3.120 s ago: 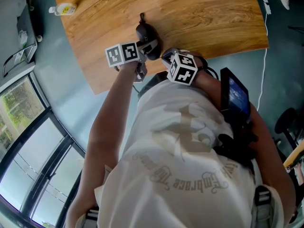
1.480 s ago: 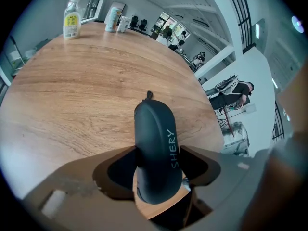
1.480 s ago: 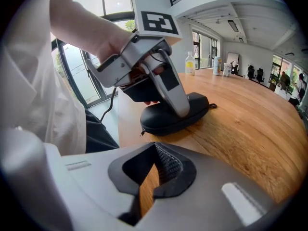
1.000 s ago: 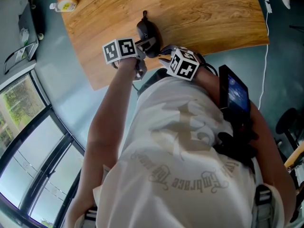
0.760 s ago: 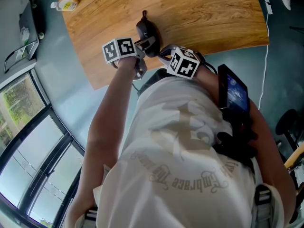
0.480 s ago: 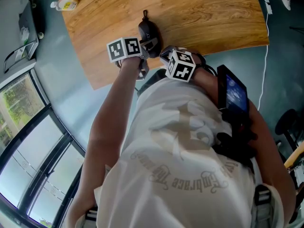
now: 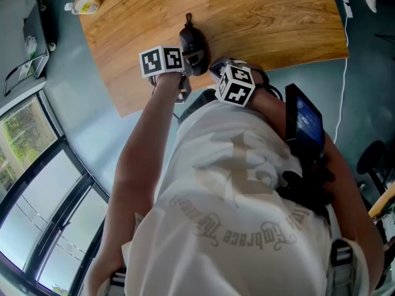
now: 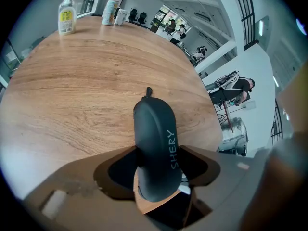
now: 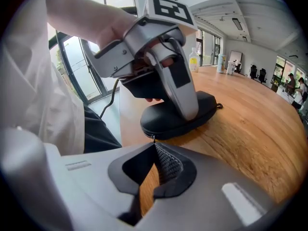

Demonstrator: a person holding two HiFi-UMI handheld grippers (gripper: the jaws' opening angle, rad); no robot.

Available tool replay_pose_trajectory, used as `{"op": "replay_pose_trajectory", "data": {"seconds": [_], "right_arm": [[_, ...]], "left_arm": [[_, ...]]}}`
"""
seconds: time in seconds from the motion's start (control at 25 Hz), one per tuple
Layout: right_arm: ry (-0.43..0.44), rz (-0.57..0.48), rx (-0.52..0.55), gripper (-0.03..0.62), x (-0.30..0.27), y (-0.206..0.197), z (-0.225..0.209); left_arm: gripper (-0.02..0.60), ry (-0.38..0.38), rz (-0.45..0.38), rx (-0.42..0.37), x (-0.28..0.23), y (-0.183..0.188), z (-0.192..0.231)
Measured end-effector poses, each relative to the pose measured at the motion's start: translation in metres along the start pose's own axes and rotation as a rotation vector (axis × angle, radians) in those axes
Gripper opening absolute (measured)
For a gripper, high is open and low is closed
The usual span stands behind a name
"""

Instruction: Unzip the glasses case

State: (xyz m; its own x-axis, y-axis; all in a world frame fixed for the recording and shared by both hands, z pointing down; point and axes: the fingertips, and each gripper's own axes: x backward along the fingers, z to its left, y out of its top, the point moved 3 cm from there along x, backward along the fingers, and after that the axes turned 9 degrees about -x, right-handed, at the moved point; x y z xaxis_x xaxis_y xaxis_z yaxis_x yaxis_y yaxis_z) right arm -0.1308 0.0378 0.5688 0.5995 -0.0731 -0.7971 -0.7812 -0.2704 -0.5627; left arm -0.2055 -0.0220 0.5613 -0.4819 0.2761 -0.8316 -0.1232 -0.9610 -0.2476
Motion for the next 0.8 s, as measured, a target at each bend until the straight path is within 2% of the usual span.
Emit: {"op": "replay_pose_trajectory", "data": {"seconds": [0.8], "right_arm": [[-0.001, -0.018, -0.001, 0.006, 0.002, 0.006, -0.003]], "left_arm": [[0.287, -0.028, 0.125, -0.201, 0.005, -0.013, -0.008]]}}
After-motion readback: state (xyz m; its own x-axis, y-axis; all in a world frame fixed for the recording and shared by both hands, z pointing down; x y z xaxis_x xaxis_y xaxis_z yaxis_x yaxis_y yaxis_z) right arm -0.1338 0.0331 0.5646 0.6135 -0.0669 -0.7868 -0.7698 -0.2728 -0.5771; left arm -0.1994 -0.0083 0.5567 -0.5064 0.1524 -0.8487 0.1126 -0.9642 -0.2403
